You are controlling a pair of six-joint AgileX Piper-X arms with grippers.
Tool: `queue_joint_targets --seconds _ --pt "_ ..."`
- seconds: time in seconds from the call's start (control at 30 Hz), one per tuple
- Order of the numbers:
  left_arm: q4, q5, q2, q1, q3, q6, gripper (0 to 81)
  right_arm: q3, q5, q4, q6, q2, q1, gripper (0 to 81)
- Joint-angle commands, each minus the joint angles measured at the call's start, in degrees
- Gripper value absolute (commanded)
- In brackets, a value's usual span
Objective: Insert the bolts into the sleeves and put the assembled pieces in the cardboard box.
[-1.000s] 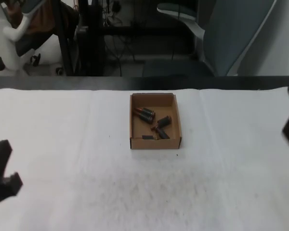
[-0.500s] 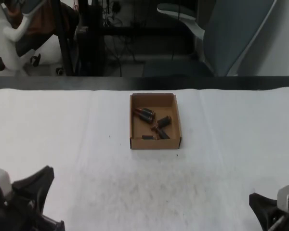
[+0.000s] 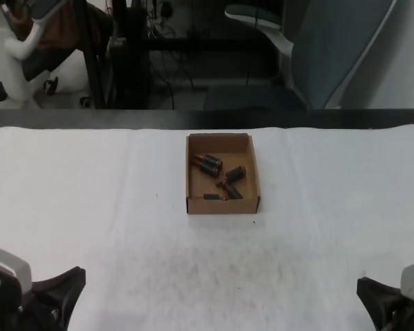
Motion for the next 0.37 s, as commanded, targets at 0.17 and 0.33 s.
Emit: queue_joint_targets --seconds 0.17,0.33 --pt "0.00 0.45 -0.20 -0.25 -0.50 -0.09 1.7 -0.52 -0.30 -0.01 0.16 0.07 0.05 0.0" --pt "0.00 0.87 -0.20 -0.25 -0.50 -0.09 1.7 -0.52 -0.30 -0.01 0.16 0.07 0.05 0.0"
